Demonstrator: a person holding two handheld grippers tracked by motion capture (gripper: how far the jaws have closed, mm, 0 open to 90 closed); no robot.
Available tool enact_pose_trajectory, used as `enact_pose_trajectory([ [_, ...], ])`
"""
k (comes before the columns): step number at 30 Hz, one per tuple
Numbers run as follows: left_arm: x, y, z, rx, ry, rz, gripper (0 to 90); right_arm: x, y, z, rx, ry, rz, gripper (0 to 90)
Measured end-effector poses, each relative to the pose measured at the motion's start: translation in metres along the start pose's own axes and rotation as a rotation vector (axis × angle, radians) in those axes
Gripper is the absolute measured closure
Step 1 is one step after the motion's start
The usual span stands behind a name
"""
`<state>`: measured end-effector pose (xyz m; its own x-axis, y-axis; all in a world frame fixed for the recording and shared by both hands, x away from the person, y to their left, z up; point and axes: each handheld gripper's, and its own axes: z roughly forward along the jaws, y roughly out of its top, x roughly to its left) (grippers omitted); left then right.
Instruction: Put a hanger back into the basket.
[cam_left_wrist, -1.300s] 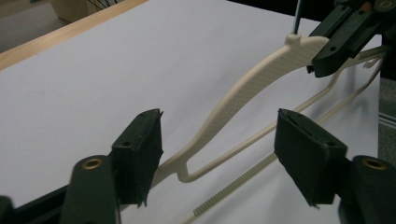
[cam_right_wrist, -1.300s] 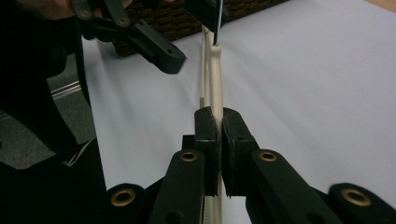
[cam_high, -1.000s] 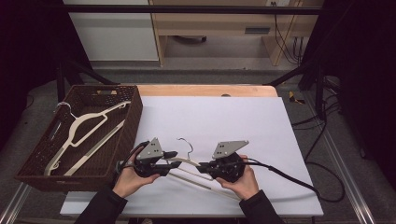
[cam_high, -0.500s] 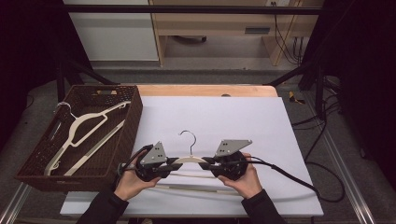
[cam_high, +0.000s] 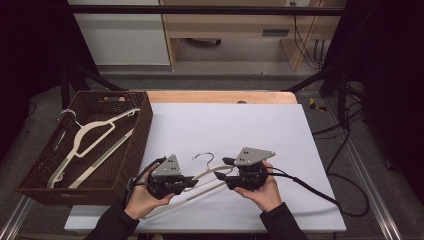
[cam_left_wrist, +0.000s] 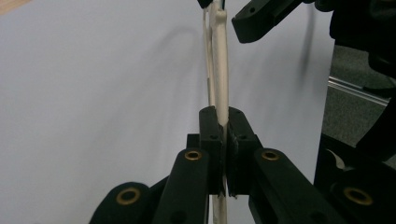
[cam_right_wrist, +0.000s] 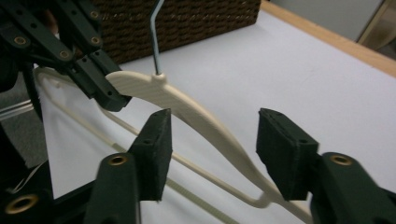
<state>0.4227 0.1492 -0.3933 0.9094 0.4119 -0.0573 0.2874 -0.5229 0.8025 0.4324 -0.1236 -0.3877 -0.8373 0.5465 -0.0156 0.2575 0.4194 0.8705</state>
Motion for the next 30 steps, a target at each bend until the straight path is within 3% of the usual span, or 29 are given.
enact_pose_trajectory([
  [9,0.007,0.002,-0.015,-0.036,0.062,-0.068,86.8,-0.021,-0.011,-0.029,-0.071,-0.094,0.076,26.1],
  [14,0.010,0.006,-0.029,-0.071,0.074,-0.098,86.8,-0.033,-0.018,-0.042,-0.086,-0.141,0.114,18.5],
  [23,0.014,0.026,-0.079,-0.184,0.100,-0.097,86.8,-0.048,-0.035,-0.062,-0.099,-0.219,0.186,11.9],
  [25,0.015,0.030,-0.087,-0.193,0.107,-0.095,86.8,-0.049,-0.039,-0.066,-0.098,-0.214,0.191,11.8],
  [30,0.021,0.039,-0.107,-0.195,0.135,-0.087,86.8,-0.051,-0.048,-0.073,-0.086,-0.251,0.190,7.3],
])
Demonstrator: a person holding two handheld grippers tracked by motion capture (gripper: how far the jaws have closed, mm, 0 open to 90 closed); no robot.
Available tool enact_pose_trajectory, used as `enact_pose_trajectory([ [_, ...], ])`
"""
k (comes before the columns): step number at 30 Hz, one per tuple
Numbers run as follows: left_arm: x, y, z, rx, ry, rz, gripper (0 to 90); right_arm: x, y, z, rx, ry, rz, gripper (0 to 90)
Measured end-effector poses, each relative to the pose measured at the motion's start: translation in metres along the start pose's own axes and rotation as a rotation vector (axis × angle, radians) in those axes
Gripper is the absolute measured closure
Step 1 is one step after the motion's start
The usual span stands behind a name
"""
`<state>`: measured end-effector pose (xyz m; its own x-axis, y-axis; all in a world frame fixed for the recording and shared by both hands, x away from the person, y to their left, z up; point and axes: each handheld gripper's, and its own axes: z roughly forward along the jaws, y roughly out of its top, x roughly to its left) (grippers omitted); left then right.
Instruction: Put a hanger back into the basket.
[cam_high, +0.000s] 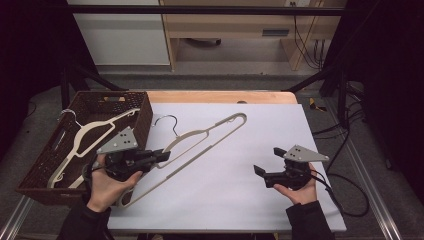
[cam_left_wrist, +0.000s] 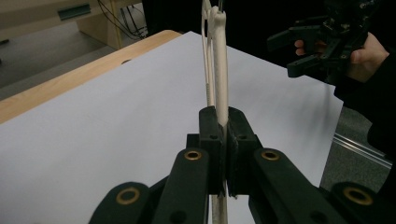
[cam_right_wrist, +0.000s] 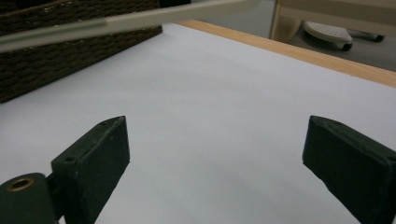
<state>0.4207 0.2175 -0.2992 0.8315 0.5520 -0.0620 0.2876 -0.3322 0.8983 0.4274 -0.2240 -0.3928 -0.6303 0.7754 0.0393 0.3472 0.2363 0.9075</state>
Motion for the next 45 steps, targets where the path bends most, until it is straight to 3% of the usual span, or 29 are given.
enact_pose_trajectory([
  [7,0.019,0.014,-0.025,-0.029,0.026,-0.008,86.8,-0.008,-0.008,-0.008,0.012,-0.033,0.018,6.5],
  [13,0.045,0.021,-0.048,-0.031,0.087,-0.009,86.7,-0.011,-0.011,-0.013,0.005,-0.052,0.035,5.8],
  [19,0.074,0.017,-0.067,-0.003,0.158,-0.019,86.7,-0.012,-0.012,-0.014,0.011,-0.058,0.039,5.4],
  [32,0.141,-0.019,-0.104,0.039,0.284,-0.105,86.7,-0.014,-0.014,-0.012,0.023,-0.059,0.041,5.2],
  [39,0.161,-0.040,-0.119,0.062,0.326,-0.110,86.6,-0.014,-0.014,-0.012,0.029,-0.057,0.037,5.2],
  [45,0.177,-0.057,-0.128,0.069,0.360,-0.151,86.6,-0.014,-0.014,-0.012,0.028,-0.056,0.040,5.2],
])
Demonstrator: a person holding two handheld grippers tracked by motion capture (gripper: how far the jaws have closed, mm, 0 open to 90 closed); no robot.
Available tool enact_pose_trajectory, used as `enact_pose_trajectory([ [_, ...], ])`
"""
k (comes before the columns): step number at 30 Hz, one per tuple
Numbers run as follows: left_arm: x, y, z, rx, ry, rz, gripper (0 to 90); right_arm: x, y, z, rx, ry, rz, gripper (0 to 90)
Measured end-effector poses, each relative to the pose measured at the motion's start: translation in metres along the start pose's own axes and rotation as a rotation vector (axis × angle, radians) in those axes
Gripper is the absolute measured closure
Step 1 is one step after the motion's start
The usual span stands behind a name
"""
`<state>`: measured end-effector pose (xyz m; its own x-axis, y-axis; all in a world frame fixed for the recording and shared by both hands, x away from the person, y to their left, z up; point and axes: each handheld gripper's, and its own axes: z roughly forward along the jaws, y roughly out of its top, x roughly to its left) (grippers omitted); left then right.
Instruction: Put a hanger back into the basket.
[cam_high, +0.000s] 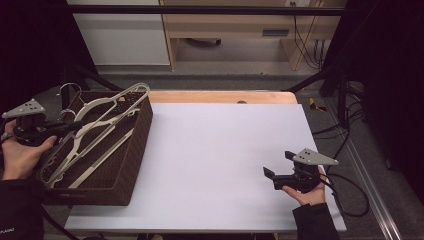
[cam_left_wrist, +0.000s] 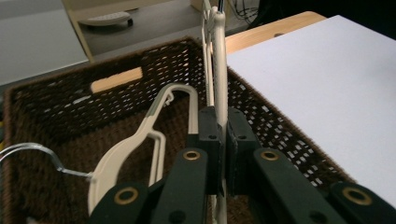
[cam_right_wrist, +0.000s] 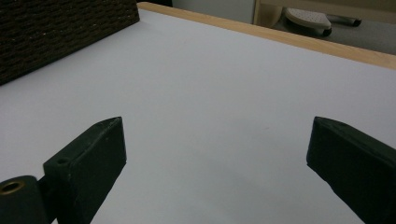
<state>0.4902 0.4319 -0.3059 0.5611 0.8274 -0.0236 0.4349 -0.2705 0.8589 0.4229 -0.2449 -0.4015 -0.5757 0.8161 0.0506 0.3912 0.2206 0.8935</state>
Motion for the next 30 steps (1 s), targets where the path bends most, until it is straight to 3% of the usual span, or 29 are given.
enact_pose_trajectory([
  [6,0.010,-0.010,-0.002,0.017,-0.004,-0.012,86.6,0.000,0.000,0.000,0.001,0.000,0.000,5.2],
  [9,0.010,-0.014,-0.001,0.057,0.009,-0.009,86.6,0.000,0.000,0.000,0.004,-0.001,-0.005,5.2],
  [14,0.008,-0.019,0.008,0.081,-0.011,-0.029,86.5,0.000,0.000,0.001,0.004,-0.004,-0.003,5.1],
  [19,0.007,-0.035,0.024,0.099,-0.032,-0.080,86.2,0.000,0.000,0.000,0.004,-0.001,-0.005,5.1],
  [24,0.012,-0.053,0.040,0.153,-0.059,-0.166,85.1,0.000,0.000,0.001,0.006,-0.001,-0.006,5.1],
  [28,0.019,-0.066,0.040,0.158,-0.024,-0.207,83.9,0.000,0.000,0.001,0.005,0.001,0.003,5.2],
  [30,0.021,-0.067,0.039,0.136,0.005,-0.226,83.0,0.000,0.000,0.002,0.008,0.001,0.001,5.2],
])
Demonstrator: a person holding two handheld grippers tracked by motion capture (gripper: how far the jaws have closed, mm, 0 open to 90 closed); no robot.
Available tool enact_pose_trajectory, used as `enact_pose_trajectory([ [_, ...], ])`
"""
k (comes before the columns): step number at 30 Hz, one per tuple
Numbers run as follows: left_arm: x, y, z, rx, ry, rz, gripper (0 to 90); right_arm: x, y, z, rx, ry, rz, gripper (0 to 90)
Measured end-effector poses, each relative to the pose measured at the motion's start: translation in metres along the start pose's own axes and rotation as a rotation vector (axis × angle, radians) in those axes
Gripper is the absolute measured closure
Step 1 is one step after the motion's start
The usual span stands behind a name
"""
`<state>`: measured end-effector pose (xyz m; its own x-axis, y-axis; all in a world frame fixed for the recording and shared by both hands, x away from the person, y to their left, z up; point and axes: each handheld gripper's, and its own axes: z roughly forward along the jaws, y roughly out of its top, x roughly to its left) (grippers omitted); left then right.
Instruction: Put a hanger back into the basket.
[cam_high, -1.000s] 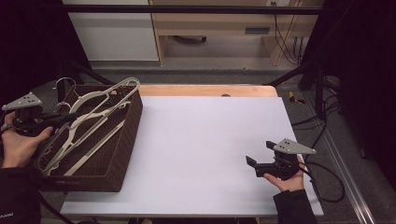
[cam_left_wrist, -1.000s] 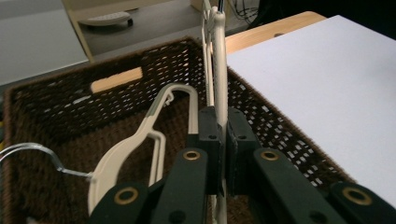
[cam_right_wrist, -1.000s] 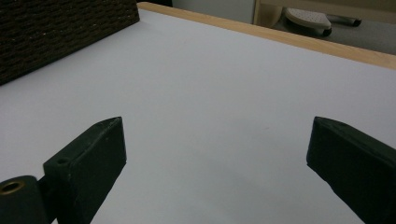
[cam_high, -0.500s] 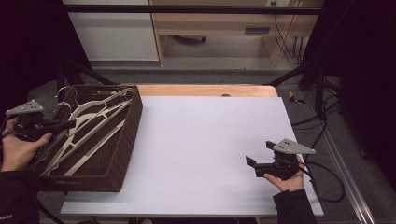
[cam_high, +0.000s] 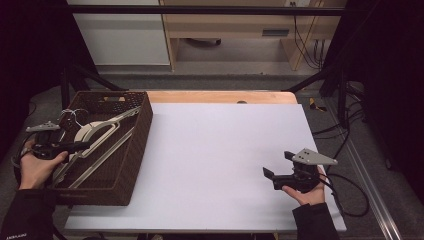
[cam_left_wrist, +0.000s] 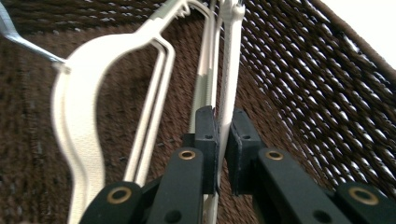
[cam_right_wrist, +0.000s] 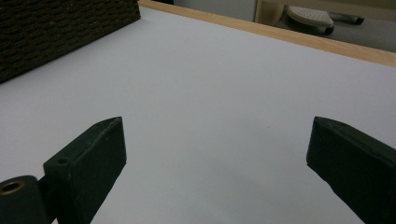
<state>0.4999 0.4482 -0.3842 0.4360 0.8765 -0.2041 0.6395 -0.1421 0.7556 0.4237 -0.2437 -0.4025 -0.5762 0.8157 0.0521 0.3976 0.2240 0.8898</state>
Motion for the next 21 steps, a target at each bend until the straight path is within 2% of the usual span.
enact_pose_trajectory([
  [3,0.000,0.001,-0.005,-0.035,0.044,-0.012,73.9,0.000,0.000,0.000,0.002,0.001,-0.004,5.1],
  [5,-0.002,0.002,-0.010,-0.063,0.085,0.005,66.9,0.000,0.000,0.000,-0.001,-0.003,0.001,5.0],
  [6,-0.002,0.002,-0.010,-0.063,0.085,0.005,63.4,0.000,0.000,0.000,-0.001,-0.004,0.001,5.0],
  [7,-0.005,0.003,-0.016,-0.118,0.107,0.012,59.8,0.000,0.000,0.000,-0.002,-0.003,0.002,4.9],
  [10,-0.011,0.005,-0.026,-0.190,0.083,0.021,54.6,-0.001,0.000,0.000,0.000,-0.005,-0.001,4.9],
  [14,-0.031,0.006,-0.033,-0.260,0.058,0.054,43.0,-0.001,-0.001,0.000,-0.002,-0.006,0.003,4.8],
  [16,-0.043,0.006,-0.034,-0.286,0.034,0.082,35.5,-0.002,-0.001,-0.001,-0.003,-0.008,-0.003,4.8],
  [17,-0.053,0.005,-0.034,-0.311,0.013,0.096,31.9,-0.002,-0.001,-0.001,-0.006,-0.007,-0.003,4.8],
  [18,-0.056,0.005,-0.033,-0.317,0.005,0.101,27.3,-0.002,-0.001,-0.001,-0.009,-0.006,0.000,4.8],
  [21,-0.079,0.003,-0.029,-0.348,-0.050,0.124,19.7,-0.002,-0.001,-0.001,-0.016,-0.008,0.000,4.7],
])
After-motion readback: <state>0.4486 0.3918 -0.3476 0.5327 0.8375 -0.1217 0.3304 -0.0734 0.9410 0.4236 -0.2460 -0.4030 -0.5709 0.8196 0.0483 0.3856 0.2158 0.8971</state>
